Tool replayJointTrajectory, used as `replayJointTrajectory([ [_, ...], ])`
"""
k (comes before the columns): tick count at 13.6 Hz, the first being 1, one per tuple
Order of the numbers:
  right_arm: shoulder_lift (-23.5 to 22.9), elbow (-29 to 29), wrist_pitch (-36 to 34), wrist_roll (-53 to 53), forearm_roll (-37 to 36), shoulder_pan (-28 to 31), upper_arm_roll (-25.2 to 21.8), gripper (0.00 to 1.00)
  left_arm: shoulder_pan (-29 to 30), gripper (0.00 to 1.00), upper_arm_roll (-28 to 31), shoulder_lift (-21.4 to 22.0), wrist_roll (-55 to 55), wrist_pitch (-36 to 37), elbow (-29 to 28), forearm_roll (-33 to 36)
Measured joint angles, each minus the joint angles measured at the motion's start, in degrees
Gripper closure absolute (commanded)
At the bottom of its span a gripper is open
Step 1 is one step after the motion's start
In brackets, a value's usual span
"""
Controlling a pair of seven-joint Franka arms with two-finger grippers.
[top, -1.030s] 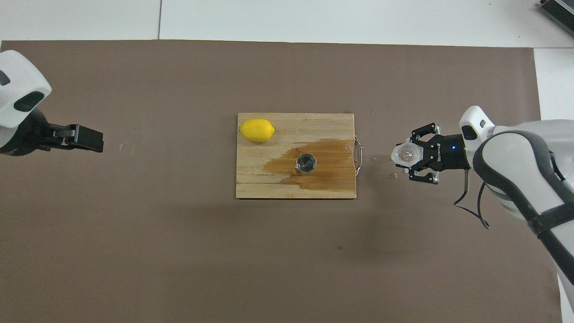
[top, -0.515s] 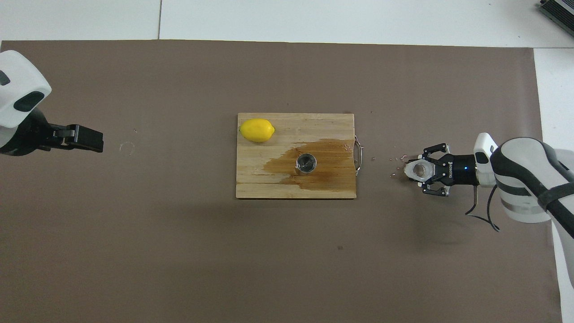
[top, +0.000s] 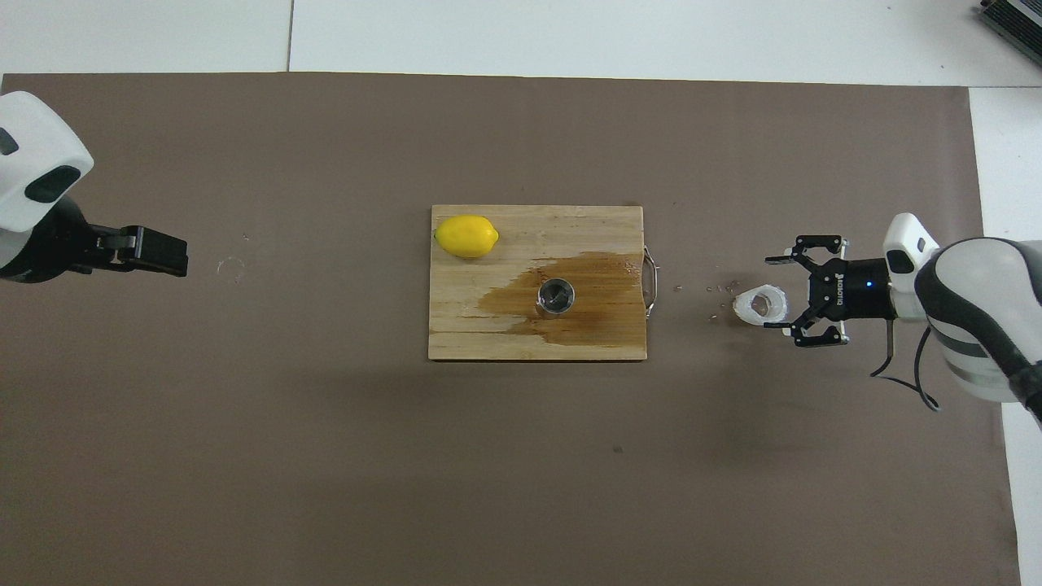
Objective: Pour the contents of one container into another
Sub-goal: 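Open the right gripper and draw it back from the clear cup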
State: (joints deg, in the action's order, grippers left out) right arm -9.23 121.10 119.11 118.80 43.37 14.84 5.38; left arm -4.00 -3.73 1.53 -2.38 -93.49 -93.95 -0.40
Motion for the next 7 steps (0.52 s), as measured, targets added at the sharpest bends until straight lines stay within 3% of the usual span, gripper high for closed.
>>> replayJointTrajectory([
  [3, 5.9, -0.1, -5.9, -13.8, -8.1, 0.5, -0.2, 0.00, 0.0, 0.00, 0.0, 0.0, 0.0, 0.0, 0.0, 0.0],
  [7, 9.1, -0.7, -7.0, -33.2, -18.2, 0.1, -0.3, 0.00, 0.0, 0.00, 0.0, 0.0, 0.0, 0.0, 0.0, 0.0],
])
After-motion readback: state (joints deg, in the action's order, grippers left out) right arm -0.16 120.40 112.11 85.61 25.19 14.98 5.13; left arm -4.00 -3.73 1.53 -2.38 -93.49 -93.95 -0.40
